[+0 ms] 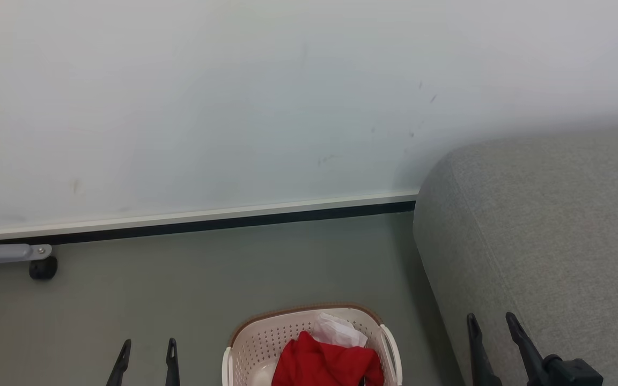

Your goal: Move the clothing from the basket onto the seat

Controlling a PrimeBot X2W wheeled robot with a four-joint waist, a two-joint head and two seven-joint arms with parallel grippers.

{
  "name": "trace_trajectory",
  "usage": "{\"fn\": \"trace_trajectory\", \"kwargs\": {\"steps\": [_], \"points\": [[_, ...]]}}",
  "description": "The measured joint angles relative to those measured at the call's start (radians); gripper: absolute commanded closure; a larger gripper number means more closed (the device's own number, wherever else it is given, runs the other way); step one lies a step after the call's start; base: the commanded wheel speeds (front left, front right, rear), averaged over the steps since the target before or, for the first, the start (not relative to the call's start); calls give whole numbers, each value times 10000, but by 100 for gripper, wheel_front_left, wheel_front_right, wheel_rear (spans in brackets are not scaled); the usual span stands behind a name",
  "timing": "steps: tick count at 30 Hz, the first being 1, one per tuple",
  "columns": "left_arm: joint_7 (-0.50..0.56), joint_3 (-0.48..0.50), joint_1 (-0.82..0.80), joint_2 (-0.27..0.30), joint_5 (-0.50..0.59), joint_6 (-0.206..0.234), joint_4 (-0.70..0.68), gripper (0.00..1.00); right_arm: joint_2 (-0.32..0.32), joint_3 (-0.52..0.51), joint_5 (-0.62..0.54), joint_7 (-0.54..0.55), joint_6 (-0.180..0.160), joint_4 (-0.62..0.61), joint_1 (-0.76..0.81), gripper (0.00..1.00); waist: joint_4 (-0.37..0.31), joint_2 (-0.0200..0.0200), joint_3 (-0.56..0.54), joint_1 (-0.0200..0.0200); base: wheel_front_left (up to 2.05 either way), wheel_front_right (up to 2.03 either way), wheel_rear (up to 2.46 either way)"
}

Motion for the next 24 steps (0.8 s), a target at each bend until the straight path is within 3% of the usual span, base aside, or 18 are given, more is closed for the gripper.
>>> {"fn": "trace_trajectory", "kwargs": {"steps": [12,24], "points": [[0,-174,-127,0,48,-174,-161,0,-75,-280,-15,0,0,-412,-50,0,-90,0,654,0,0,0,0],[-10,-842,-1592,-190,401,-433,523,0,-263,-719,-186,-27,2,-1043,-1080,0,-360,1,1995,1,0,0,0]]}}
